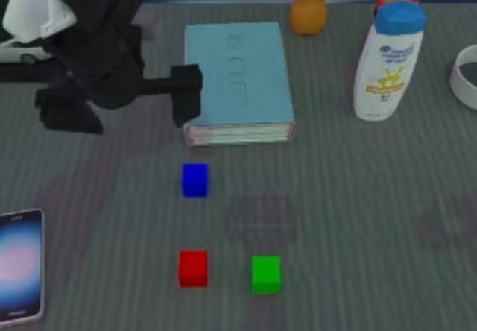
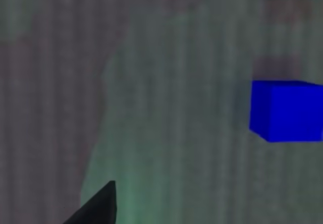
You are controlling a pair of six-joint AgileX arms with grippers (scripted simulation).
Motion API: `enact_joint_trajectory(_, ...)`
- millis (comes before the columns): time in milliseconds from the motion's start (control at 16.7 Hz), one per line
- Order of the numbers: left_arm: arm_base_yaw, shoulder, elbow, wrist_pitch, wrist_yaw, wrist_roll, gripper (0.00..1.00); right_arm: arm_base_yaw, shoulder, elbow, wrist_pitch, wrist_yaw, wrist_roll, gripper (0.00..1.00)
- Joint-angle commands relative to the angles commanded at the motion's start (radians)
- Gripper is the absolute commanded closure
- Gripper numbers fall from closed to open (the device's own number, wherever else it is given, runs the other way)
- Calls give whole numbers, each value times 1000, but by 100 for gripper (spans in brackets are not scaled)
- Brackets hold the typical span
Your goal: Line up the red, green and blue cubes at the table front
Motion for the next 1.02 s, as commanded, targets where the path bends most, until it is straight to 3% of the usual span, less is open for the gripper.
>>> enact_joint_trajectory(420, -92, 356, 310, -187, -1, -86, 0, -147, -278, -238, 251, -104, -121, 0)
enact_joint_trajectory(840, -93, 378, 324, -192, -1, -90, 0, -155, -296, -249, 267, -112, -126, 0)
enact_joint_trajectory(1020, -95, 403, 275, -122, -1, -88, 0, -155, -296, -249, 267, -112, -126, 0)
